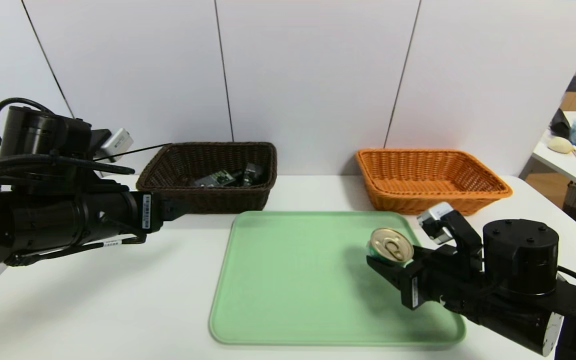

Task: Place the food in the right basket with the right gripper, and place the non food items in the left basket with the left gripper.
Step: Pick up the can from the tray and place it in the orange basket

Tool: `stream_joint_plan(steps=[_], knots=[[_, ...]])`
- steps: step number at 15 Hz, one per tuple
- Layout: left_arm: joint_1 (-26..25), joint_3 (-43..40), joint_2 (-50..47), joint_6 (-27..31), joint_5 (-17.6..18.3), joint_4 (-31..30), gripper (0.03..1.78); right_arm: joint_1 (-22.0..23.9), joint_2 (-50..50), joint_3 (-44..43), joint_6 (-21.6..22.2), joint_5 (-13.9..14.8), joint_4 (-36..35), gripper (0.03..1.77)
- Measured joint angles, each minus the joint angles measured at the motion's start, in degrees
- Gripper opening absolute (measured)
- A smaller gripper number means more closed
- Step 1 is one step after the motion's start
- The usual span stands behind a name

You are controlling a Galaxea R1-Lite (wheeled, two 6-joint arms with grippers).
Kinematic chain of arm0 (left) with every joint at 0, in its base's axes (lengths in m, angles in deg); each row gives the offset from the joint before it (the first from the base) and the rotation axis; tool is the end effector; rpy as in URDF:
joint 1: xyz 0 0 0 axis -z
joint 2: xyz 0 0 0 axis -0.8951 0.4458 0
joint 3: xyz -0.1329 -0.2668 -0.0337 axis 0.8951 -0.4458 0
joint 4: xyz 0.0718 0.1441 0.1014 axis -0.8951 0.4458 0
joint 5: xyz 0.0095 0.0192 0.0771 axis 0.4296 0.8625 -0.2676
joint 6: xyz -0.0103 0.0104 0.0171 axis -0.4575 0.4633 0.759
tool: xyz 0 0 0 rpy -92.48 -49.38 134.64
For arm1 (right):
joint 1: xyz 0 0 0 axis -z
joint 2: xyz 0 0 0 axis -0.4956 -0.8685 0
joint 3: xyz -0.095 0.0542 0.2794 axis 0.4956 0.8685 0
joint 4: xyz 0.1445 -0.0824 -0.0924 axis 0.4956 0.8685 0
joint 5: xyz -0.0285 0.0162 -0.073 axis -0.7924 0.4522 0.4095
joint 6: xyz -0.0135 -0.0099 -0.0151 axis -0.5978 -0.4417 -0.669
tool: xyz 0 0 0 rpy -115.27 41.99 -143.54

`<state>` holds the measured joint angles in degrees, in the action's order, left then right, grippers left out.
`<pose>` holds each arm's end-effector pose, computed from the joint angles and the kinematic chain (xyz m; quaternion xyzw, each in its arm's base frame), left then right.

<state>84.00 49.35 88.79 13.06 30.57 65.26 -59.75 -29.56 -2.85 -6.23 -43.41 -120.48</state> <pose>0.2233 -0.0802 0.2218 -0.0518 0.2642 -0.0786 0.9599 0.2127 0.1233 0.1039 -0.0290 0.1756 0.2569 0.9499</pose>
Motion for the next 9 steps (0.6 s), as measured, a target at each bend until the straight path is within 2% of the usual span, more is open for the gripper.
stream_joint_plan(steps=[3, 6, 9], knots=[[0.00, 0.09, 0.74, -0.11, 0.30, -0.06, 1.69, -0.06, 1.22, -1.88, -0.26, 0.87, -0.05, 0.98], [0.00, 0.11, 1.34, -0.11, 0.35, -0.06, 1.69, 0.46, 1.46, -6.03, -0.20, 4.14, -0.16, 0.98], [-0.01, 0.02, 1.71, -0.17, 0.39, -0.06, 1.69, 3.50, 0.78, -11.14, -0.09, 6.58, 0.05, 0.98]])
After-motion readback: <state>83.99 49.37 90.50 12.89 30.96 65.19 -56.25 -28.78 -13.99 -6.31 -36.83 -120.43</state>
